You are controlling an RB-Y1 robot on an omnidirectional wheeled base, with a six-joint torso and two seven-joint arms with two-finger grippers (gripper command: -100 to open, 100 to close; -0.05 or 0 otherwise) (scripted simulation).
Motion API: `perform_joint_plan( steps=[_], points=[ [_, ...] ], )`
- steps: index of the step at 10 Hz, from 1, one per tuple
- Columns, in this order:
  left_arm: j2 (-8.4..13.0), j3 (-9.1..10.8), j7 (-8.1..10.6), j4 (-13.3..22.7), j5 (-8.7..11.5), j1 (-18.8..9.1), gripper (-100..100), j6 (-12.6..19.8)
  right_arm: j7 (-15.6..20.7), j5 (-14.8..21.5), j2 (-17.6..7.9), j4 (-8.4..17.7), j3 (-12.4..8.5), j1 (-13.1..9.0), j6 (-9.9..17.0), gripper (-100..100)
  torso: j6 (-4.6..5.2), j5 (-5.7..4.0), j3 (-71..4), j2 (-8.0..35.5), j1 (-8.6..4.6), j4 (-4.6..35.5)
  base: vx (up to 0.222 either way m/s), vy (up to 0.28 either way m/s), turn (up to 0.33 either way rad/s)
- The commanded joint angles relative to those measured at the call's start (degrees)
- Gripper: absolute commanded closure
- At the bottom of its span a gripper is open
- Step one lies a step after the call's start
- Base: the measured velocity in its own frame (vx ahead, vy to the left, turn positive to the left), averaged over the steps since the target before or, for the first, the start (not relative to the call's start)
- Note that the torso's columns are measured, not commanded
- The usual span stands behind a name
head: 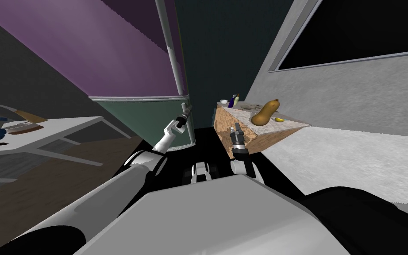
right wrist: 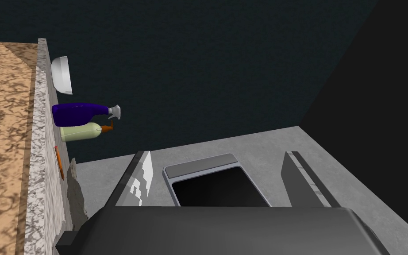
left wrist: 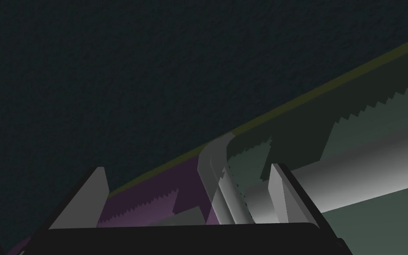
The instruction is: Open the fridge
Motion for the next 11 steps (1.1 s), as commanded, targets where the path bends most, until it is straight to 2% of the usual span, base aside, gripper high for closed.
perform_joint_plan(
  steps=[1, 2, 3, 4, 5, 6, 9, 10, 11],
  points=[
    [0.5, -0.92, 0.45, 4.62, -0.89, -4.5, -100, 1.35, 0.0, 0.0, 0.0, 0.0, 0.0, 0.0, 0.0, 0, 0.01, 0.0, 0.0, -0.01, 0.0, 0.0, 0.007, 0.002, -0.017],
    [0.93, -1.75, 0.8, 6.4, -1.64, -6.33, -100, 2.59, 0.0, 0.0, 0.0, 0.0, 0.0, 0.0, 0.0, 0, 0.01, 0.0, 0.0, 0.0, 0.0, 0.0, 0.008, 0.001, -0.04],
    [0.93, -1.75, 0.8, 7.97, -1.64, -7.79, -100, 2.59, 0.0, 0.0, 0.0, 0.0, 0.0, 0.0, 0.0, 0, 0.02, 0.0, 0.0, 0.0, -0.01, 0.0, 0.006, 0.002, -0.017],
    [0.93, -1.75, 0.8, 8.64, -1.64, -7.79, -100, 2.59, 0.0, 0.0, 0.0, 0.0, 0.0, 0.0, 0.0, 0, 0.0, 0.0, 0.0, 0.0, 0.0, 0.0, 0.0, 0.0, 0.0],
    [1.35, -2.55, 1.13, 10.76, -2.35, -10.43, -100, 3.8, 0.0, 0.0, 0.0, 0.0, 0.0, 0.0, 0.0, 0, 0.0, 0.01, 0.01, 0.01, 0.01, -0.01, 0.004, 0.002, -0.021],
    [1.35, -2.55, 1.13, 12.09, -2.35, -10.97, -100, 3.8, 0.0, 0.0, 0.0, 0.0, 0.0, 0.0, 0.0, 0, 0.02, 0.0, 0.0, 0.0, 0.0, 0.0, 0.005, 0.002, -0.027],
    [2.23, -4.07, 1.76, 17.81, -3.7, -16.4, -100, 6.08, 0.0, 0.0, 0.0, 0.0, 0.0, 0.0, 0.0, 0, 0.0, 0.0, 0.0, -0.01, 0.0, -0.01, 0.006, 0.002, -0.026],
    [2.23, -4.07, 1.76, 18.63, -3.7, -16.97, -100, 6.08, 0.0, 0.0, 0.0, 0.0, 0.0, 0.0, 0.0, 0, 0.01, 0.0, 0.0, -0.01, 0.0, 0.0, 0.006, 0.002, -0.013],
    [2.71, -4.77, 2.05, 20.44, -4.32, -18.95, -100, 7.13, 0.0, 0.0, 0.0, 0.0, 0.0, 0.0, 0.0, 0, 0.01, 0.0, 0.0, 0.0, 0.0, -0.01, 0.005, 0.002, -0.021]
  ],
)
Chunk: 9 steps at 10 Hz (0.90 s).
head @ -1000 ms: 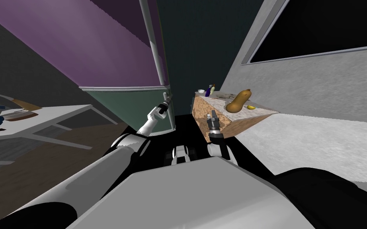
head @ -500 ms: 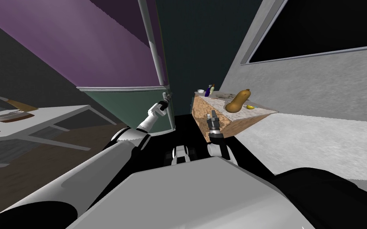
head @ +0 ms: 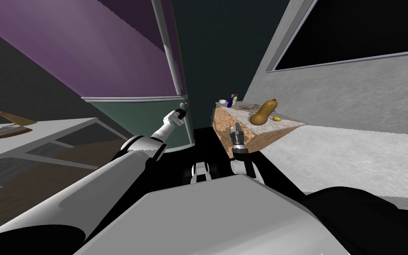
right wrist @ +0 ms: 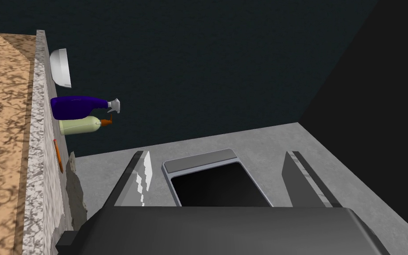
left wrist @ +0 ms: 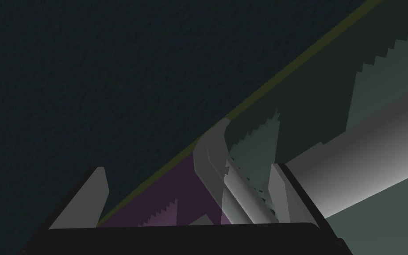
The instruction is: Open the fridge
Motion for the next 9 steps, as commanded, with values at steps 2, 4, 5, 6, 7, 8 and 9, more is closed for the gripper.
perform_joint_plan(
  steps=[2, 4, 5, 6, 7, 8, 9],
  points=[
    [0.55, -0.87, 0.34, 4.08, -0.65, -3.67, -100, 1.19, 0.0, 0.0, 0.0, 0.0, 0.0, 0.0, 0.0, 0, 0.0, 0.0, 0.0, 0.01, 0.0, 0.01, 0.002, 0.001, -0.007],
    [1.06, -1.53, 0.62, 6.93, -1.24, -6.29, -100, 2.19, 0.0, 0.0, 0.0, 0.0, 0.0, 0.0, 0.0, 0, 0.0, 0.0, 0.0, 0.0, 0.0, 0.01, 0.004, 0.001, -0.02],
    [1.59, -2.15, 0.87, 9.5, -1.78, -8.72, -100, 3.11, 0.0, 0.0, 0.0, 0.0, 0.0, 0.0, 0.0, 0, 0.0, 0.0, 0.0, 0.0, 0.0, 0.0, 0.006, 0.001, -0.03],
    [2.11, -2.71, 1.11, 11.91, -2.29, -10.73, -100, 3.95, 0.0, 0.0, 0.0, 0.0, 0.0, 0.0, 0.0, 0, 0.0, 0.0, -0.01, -0.01, 0.0, 0.01, 0.008, 0.003, -0.032],
    [2.61, -3.21, 1.32, 14.0, -2.73, -12.73, -100, 4.71, 0.0, 0.0, 0.0, 0.0, 0.0, 0.0, 0.0, 0, 0.0, 0.0, -0.01, -0.01, 0.0, 0.0, 0.008, 0.003, -0.033],
    [3.08, -3.65, 1.51, 16.02, -3.13, -14.69, -100, 5.37, 0.0, 0.0, 0.0, 0.0, 0.0, 0.0, 0.0, 0, 0.0, 0.0, 0.0, 0.0, 0.01, 0.01, 0.009, 0.002, -0.029],
    [3.08, -3.65, 1.51, 15.16, -3.1, -14.69, -100, 5.37, 0.0, 0.0, 0.0, 0.0, 0.0, 0.0, 0.0, 0, -0.01, 0.01, 0.0, 0.0, 0.02, 0.0, 0.005, 0.002, -0.004]
  ],
)
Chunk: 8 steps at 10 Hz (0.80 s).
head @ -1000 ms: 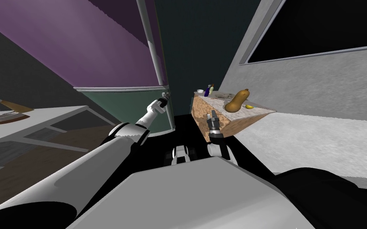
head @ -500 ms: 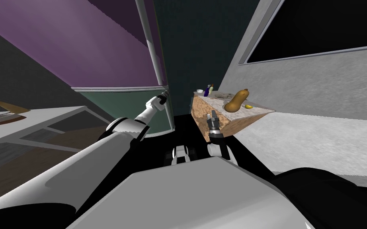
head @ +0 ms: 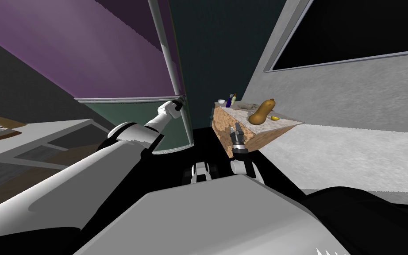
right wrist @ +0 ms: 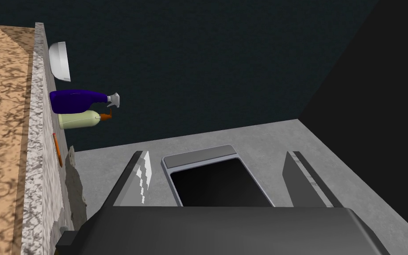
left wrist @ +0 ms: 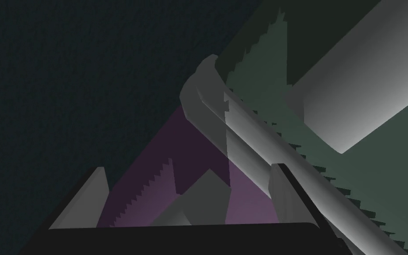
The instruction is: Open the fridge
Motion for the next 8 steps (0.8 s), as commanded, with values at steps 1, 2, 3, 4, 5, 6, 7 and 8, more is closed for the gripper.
perform_joint_plan(
  steps=[1, 2, 3, 4, 5, 6, 7, 8],
  points=[
    [-0.72, 1.48, 0.48, 1.35, -1.25, -2.18, -100, -0.52, 0.0, 0.0, 0.0, 0.0, 0.0, 0.0, 0.0, 0, 0.01, -0.01, 0.0, 0.01, -0.01, 0.01, 0.0, 0.0, 0.0],
    [-0.72, 1.93, 0.48, 2.58, -2.9, -2.18, -100, -0.52, 0.0, 0.0, 0.0, 0.0, 0.0, 0.0, 0.0, 0, 0.02, -0.02, 0.0, 0.01, -0.05, 0.01, 0.0, 0.0, 0.0],
    [-0.72, 1.93, 0.48, 3.72, -2.9, -2.18, -100, -0.52, 0.0, 0.0, 0.0, 0.0, 0.0, 0.0, 0.0, 0, 0.01, -0.02, 0.0, 0.01, -0.04, 0.0, 0.0, 0.0, 0.0],
    [0.06, 1.24, 0.77, 6.6, -3.51, -4.88, -100, 0.49, 0.0, 0.0, 0.0, 0.0, 0.0, 0.0, 0.0, 0, 0.0, -0.01, -0.01, 0.0, -0.02, 0.0, 0.002, -0.001, -0.033],
    [0.06, 1.24, 0.77, 6.6, -3.51, -4.88, -100, 0.49, 0.0, 0.0, 0.0, 0.0, 0.0, 0.0, 0.0, 0, 0.0, -0.01, -0.01, 0.0, -0.01, 0.02, 0.006, 0.002, -0.012],
    [0.57, 0.85, 0.94, 8.21, -3.87, -6.43, -100, 1.07, 0.0, 0.0, 0.0, 0.0, 0.0, 0.0, 0.0, 0, 0.01, -0.01, -0.01, -0.01, -0.02, 0.0, 0.005, 0.002, -0.015],
    [0.33, 0.89, 0.74, 6.96, -3.45, -5.44, -100, 0.93, 0.0, 0.0, 0.0, 0.0, 0.0, 0.0, 0.0, 0, 0.01, -0.01, -0.01, -0.01, -0.01, 0.0, 0.0, 0.0, 0.0],
    [0.39, 0.84, 0.74, 6.99, -3.45, -5.51, -100, 1.1, 0.0, 0.0, 0.0, 0.0, 0.0, 0.0, 0.0, 0, 0.01, -0.01, -0.01, 0.0, -0.02, 0.0, 0.0, 0.0, 0.0]
  ],
)
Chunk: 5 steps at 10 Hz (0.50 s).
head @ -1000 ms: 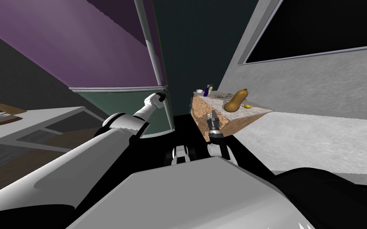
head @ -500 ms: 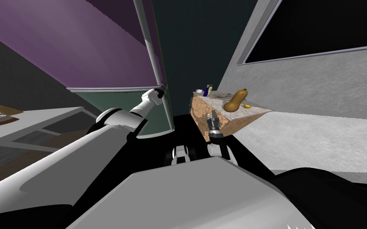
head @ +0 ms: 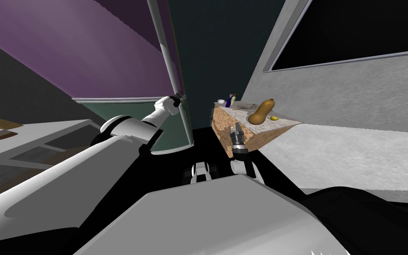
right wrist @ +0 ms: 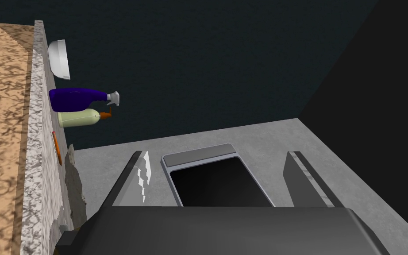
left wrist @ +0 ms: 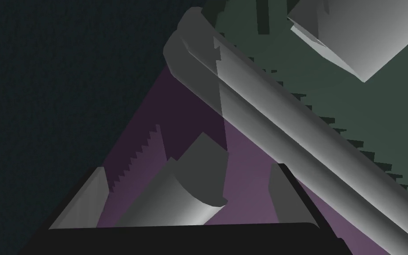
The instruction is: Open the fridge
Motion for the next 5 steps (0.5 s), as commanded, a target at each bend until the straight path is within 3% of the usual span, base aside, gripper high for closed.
perform_joint_plan(
  steps=[1, 2, 3, 5],
  points=[
    [-0.01, 0.01, 0.0, 0.0, 0.0, 0.01, 100, -0.02, 0.0, 0.0, 0.0, 0.0, 0.0, 0.0, 0.0, 0, 0.0, 0.0, 0.0, 0.01, -0.01, 0.01, 0.0, 0.0, 0.0],
    [-0.5, 0.67, -2.87, -2.87, 2.86, 2.53, 100, 2.05, 0.0, 0.0, 0.0, 0.0, 0.0, 0.0, 0.0, 0, 0.0, -0.01, 0.0, 0.01, -0.01, 0.01, -0.061, 0.069, 0.107],
    [-0.5, 0.67, -2.76, -3.27, 1.34, 2.53, 100, 2.05, 0.0, 0.0, 0.0, 0.0, 0.0, -0.01, 0.0, 0, -0.29, 0.19, -0.01, 0.02, 0.45, -0.13, -0.075, 0.066, 0.088],
    [-0.5, 0.67, -4.85, -5.5, 2.85, 2.53, 100, 2.05, 0.0, 0.0, -0.01, 0.0, -0.01, 0.0, 0.0, 0, -0.05, 0.07, -0.1, -0.15, 0.17, -0.05, -0.031, 0.035, 0.02]
  ],
)
